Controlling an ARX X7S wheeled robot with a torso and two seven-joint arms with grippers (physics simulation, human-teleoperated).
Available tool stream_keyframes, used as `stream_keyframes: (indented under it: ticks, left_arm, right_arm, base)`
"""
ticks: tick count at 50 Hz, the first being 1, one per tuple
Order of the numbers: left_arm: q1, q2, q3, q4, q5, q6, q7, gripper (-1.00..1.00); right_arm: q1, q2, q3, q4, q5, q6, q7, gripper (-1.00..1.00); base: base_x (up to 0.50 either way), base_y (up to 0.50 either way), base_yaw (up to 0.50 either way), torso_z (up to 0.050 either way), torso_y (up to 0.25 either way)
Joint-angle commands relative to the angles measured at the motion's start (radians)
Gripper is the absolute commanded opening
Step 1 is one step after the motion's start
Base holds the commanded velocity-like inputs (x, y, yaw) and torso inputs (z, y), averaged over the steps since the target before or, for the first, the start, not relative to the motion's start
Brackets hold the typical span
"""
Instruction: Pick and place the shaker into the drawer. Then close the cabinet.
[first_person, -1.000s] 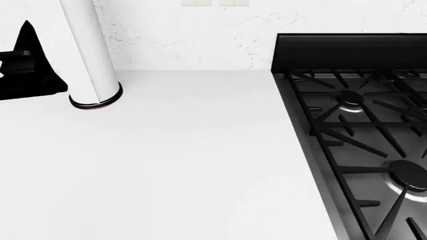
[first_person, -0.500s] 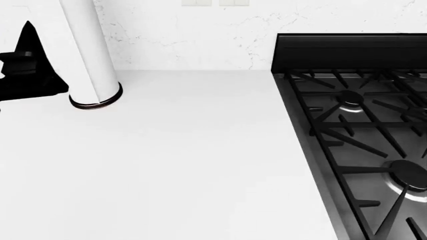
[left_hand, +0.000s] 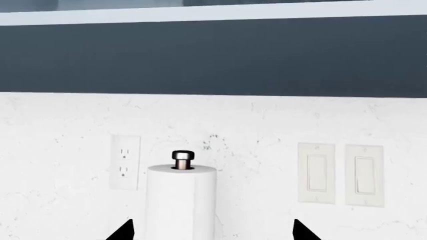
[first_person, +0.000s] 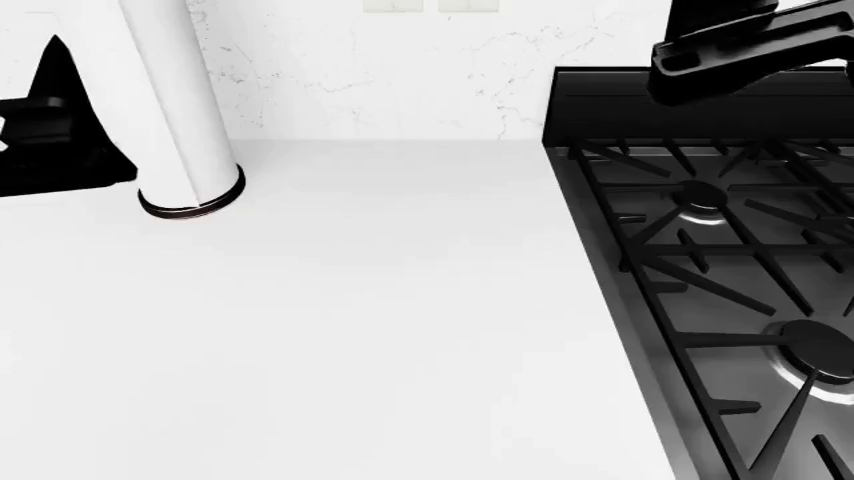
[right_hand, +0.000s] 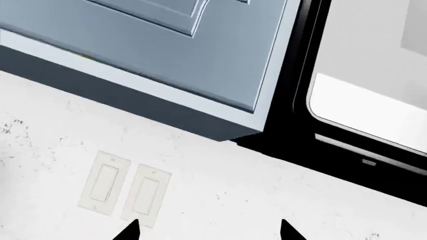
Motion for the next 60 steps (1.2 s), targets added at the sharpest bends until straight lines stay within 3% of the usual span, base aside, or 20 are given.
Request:
stream_keyframes:
  ticks: [1, 27, 46, 60]
  left_arm:
    - [0.001, 0.001, 0.002, 0.003, -0.006, -0.001, -0.004, 1.0]
    - [-0.012, -0.002, 0.01, 0.007, -0.012, -0.008, -0.014, 1.0]
    - [-0.03, -0.007, 0.015, 0.007, -0.022, -0.014, -0.022, 1.0]
    - [-0.034, -0.009, 0.013, 0.007, -0.028, -0.013, -0.023, 1.0]
  right_arm:
    - [-0.165, 0.056, 0.04, -0.056, -0.086, -0.049, -0.014, 1.0]
    - [-0.428, 0.13, 0.106, -0.005, -0.16, -0.153, 0.026, 1.0]
    - [-0.397, 0.119, 0.089, 0.013, -0.15, -0.141, 0.027, 1.0]
    - [-0.37, 0.119, 0.079, 0.014, -0.129, -0.129, 0.035, 1.0]
  base:
    - [0.0, 0.0, 0.0, 0.0, 0.0]
    - [0.0, 0.0, 0.0, 0.0, 0.0]
    - [0.0, 0.01, 0.0, 0.0, 0.0]
    - [0.0, 0.25, 0.0, 0.0, 0.0]
